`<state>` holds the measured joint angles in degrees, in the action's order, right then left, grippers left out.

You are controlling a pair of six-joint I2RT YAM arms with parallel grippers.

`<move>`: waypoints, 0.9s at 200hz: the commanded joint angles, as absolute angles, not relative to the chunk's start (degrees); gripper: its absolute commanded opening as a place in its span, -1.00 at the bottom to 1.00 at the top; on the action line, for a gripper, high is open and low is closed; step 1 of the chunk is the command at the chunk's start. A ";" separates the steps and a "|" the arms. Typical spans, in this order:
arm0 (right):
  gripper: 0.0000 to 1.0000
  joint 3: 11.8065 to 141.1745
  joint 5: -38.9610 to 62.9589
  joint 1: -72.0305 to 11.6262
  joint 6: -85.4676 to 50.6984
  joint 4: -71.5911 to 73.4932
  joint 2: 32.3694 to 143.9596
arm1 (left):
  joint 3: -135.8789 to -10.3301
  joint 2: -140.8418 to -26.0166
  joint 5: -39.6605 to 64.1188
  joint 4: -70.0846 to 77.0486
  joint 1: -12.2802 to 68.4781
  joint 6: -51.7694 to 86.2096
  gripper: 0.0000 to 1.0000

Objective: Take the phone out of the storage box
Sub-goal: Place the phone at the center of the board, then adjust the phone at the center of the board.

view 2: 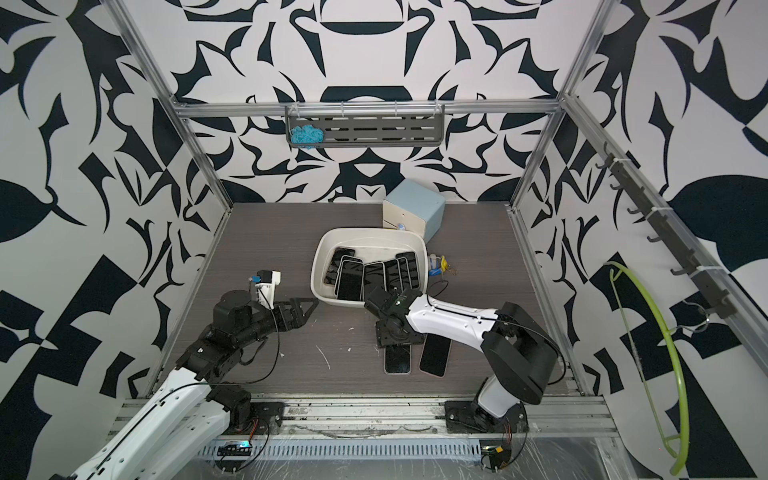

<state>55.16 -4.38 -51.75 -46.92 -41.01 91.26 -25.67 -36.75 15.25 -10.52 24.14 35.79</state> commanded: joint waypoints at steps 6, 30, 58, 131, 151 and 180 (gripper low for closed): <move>0.72 56.03 -6.42 -51.80 -47.05 -40.54 91.58 | -25.74 -36.84 14.16 -12.25 24.30 34.99 1.00; 0.91 57.83 -8.10 -51.61 -46.23 -43.11 90.70 | -26.77 -38.09 14.01 -12.69 24.35 34.37 1.00; 0.94 59.71 -8.68 -51.61 -45.86 -47.75 86.97 | -27.74 -39.98 13.89 -11.96 24.35 33.63 1.00; 0.99 44.31 -5.44 -34.04 -47.49 -54.04 67.51 | -29.50 -43.82 14.27 -9.34 24.33 32.11 1.00; 0.99 41.11 -1.57 -29.04 -46.89 -50.09 65.92 | -30.38 -44.69 14.70 -9.53 24.34 31.51 1.00; 0.99 39.12 1.55 -27.25 -46.85 -44.47 69.30 | -31.28 -45.09 15.06 -10.28 24.33 30.77 1.00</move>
